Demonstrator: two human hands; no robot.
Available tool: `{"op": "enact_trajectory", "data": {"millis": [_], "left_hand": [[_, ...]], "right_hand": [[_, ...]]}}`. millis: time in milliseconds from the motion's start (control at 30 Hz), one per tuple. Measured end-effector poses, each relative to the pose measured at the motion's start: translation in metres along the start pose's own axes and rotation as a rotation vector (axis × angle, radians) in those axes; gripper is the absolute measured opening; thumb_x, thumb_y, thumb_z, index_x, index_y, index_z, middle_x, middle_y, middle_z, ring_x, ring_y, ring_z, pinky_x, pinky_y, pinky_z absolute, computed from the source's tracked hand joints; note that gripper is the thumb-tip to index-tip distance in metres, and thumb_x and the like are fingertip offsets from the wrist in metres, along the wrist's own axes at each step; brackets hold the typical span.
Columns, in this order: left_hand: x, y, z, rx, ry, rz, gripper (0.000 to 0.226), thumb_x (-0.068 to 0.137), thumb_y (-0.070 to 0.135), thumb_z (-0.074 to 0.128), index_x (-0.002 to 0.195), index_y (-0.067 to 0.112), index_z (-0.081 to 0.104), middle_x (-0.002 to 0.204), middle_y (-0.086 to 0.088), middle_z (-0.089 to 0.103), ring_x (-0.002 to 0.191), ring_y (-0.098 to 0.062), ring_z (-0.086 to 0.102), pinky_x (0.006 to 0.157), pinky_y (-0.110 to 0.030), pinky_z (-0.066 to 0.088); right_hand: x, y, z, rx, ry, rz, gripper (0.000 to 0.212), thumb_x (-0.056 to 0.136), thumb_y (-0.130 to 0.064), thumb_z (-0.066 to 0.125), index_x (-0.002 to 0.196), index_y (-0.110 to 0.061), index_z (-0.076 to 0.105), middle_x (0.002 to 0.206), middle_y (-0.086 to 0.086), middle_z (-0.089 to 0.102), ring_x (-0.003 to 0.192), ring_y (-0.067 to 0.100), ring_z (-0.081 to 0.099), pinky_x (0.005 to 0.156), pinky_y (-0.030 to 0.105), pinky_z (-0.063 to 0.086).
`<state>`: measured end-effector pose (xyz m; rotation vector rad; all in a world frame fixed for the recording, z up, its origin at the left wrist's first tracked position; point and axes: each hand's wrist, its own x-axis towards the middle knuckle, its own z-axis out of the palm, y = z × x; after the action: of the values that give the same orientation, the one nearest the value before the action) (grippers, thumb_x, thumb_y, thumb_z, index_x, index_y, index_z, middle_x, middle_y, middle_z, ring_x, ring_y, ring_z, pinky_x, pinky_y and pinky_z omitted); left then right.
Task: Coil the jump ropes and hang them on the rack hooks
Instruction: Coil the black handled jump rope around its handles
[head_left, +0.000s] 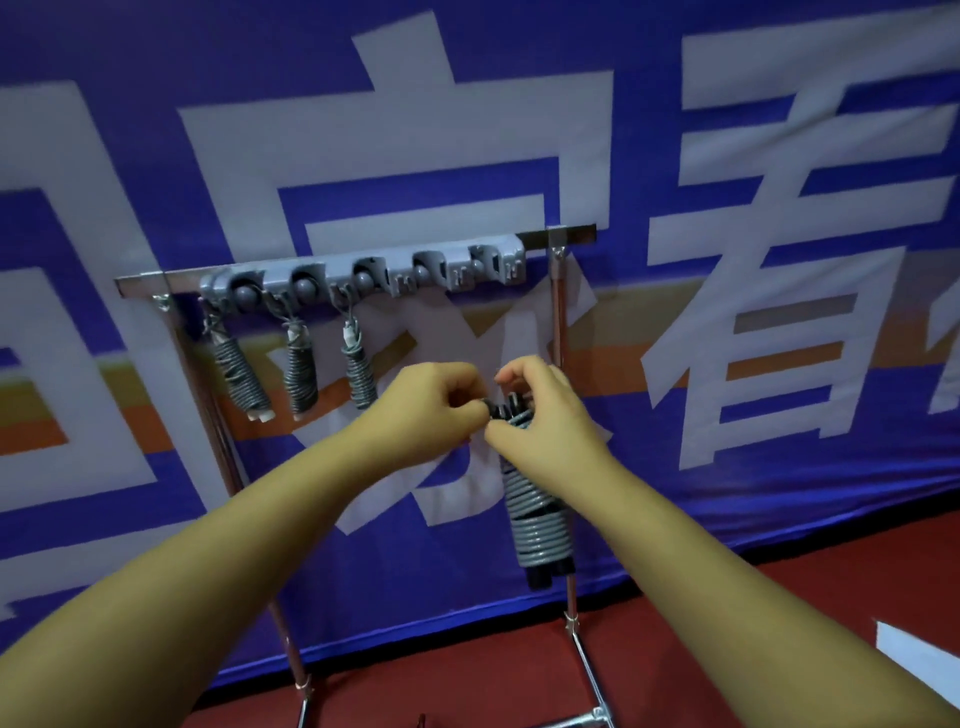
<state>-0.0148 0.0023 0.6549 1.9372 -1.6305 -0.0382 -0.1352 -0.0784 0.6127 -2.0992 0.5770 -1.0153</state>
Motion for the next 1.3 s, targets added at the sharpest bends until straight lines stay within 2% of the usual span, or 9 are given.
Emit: {"op": "enact_trajectory", "data": {"millis": [100, 167, 300, 433, 633, 800, 933, 1000, 1300], "left_hand": [[0.015, -0.005, -0.015, 0.010, 0.106, 0.005, 0.015, 0.083, 0.010, 0.059, 0.069, 0.017, 0.058, 0.061, 0.003, 0.057, 0.050, -0.004, 0.047, 0.048, -0.015, 0.036], [0.028, -0.012, -0.025, -0.038, 0.181, -0.065, 0.013, 0.081, 0.010, 0.060, 0.069, 0.012, 0.060, 0.060, 0.000, 0.057, 0.047, -0.005, 0.046, 0.046, -0.014, 0.036], [0.046, -0.029, -0.044, -0.289, 0.241, -0.219, 0.014, 0.066, 0.022, 0.066, 0.065, 0.008, 0.064, 0.058, -0.004, 0.058, 0.061, -0.019, 0.050, 0.060, -0.033, 0.041], [0.051, -0.042, -0.049, -0.389, 0.253, -0.270, 0.014, 0.064, 0.023, 0.064, 0.064, 0.009, 0.064, 0.061, -0.010, 0.061, 0.064, -0.023, 0.053, 0.064, -0.038, 0.045], [0.071, -0.054, -0.068, -0.396, 0.168, -0.166, 0.012, 0.092, 0.008, 0.059, 0.088, -0.002, 0.064, 0.067, -0.007, 0.060, 0.051, -0.006, 0.053, 0.051, -0.017, 0.045], [0.097, -0.078, -0.077, -0.285, 0.146, -0.186, 0.013, 0.093, 0.016, 0.058, 0.090, 0.007, 0.066, 0.071, -0.004, 0.066, 0.060, -0.011, 0.060, 0.061, -0.024, 0.050], [0.121, -0.091, -0.078, -0.380, 0.202, -0.218, 0.015, 0.097, 0.008, 0.050, 0.088, 0.002, 0.060, 0.070, -0.006, 0.062, 0.048, -0.003, 0.058, 0.048, -0.017, 0.047], [0.133, -0.098, -0.077, -0.428, 0.238, -0.256, 0.019, 0.098, 0.008, 0.048, 0.082, 0.005, 0.058, 0.067, -0.006, 0.059, 0.044, -0.004, 0.056, 0.044, -0.016, 0.045], [0.157, -0.113, -0.073, -0.487, 0.231, -0.344, 0.020, 0.099, 0.010, 0.048, 0.082, 0.004, 0.055, 0.066, -0.007, 0.055, 0.050, -0.014, 0.051, 0.041, -0.019, 0.045]], "right_hand": [[0.031, -0.014, 0.001, -0.024, -0.129, 0.001, 0.028, 0.085, -0.015, 0.057, 0.112, -0.023, 0.054, 0.108, -0.002, 0.052, 0.091, 0.014, 0.052, 0.066, 0.016, 0.042], [0.050, -0.023, 0.006, 0.015, -0.141, 0.050, 0.020, 0.084, -0.018, 0.057, 0.103, -0.023, 0.058, 0.096, 0.000, 0.061, 0.084, 0.018, 0.057, 0.070, 0.030, 0.048], [0.079, -0.037, 0.009, 0.221, -0.143, 0.163, 0.017, 0.078, -0.005, 0.060, 0.091, -0.015, 0.065, 0.088, 0.004, 0.063, 0.088, 0.023, 0.061, 0.081, 0.041, 0.053], [0.089, -0.035, 0.012, 0.350, -0.227, 0.154, 0.025, 0.083, 0.005, 0.052, 0.074, -0.017, 0.061, 0.078, 0.005, 0.059, 0.074, 0.019, 0.057, 0.062, 0.031, 0.050], [0.128, -0.027, 0.017, 0.392, -0.225, 0.133, 0.007, 0.089, -0.011, 0.062, 0.088, -0.017, 0.058, 0.090, 0.005, 0.058, 0.083, 0.020, 0.059, 0.065, 0.030, 0.052], [0.163, -0.018, 0.031, 0.209, -0.159, 0.081, 0.014, 0.087, -0.016, 0.067, 0.096, -0.006, 0.068, 0.092, 0.010, 0.066, 0.088, 0.023, 0.064, 0.072, 0.038, 0.059], [0.196, -0.014, 0.051, 0.192, -0.109, 0.086, 0.005, 0.085, -0.016, 0.066, 0.083, -0.012, 0.068, 0.086, 0.010, 0.067, 0.080, 0.024, 0.063, 0.074, 0.043, 0.057], [0.212, -0.011, 0.061, 0.213, -0.082, 0.124, 0.014, 0.085, -0.017, 0.065, 0.071, -0.017, 0.065, 0.076, 0.008, 0.065, 0.074, 0.024, 0.061, 0.073, 0.042, 0.056], [0.235, 0.006, 0.080, 0.399, -0.087, 0.241, 0.025, 0.088, -0.014, 0.063, 0.063, -0.012, 0.057, 0.065, 0.010, 0.054, 0.058, 0.019, 0.048, 0.045, 0.024, 0.038]]}}
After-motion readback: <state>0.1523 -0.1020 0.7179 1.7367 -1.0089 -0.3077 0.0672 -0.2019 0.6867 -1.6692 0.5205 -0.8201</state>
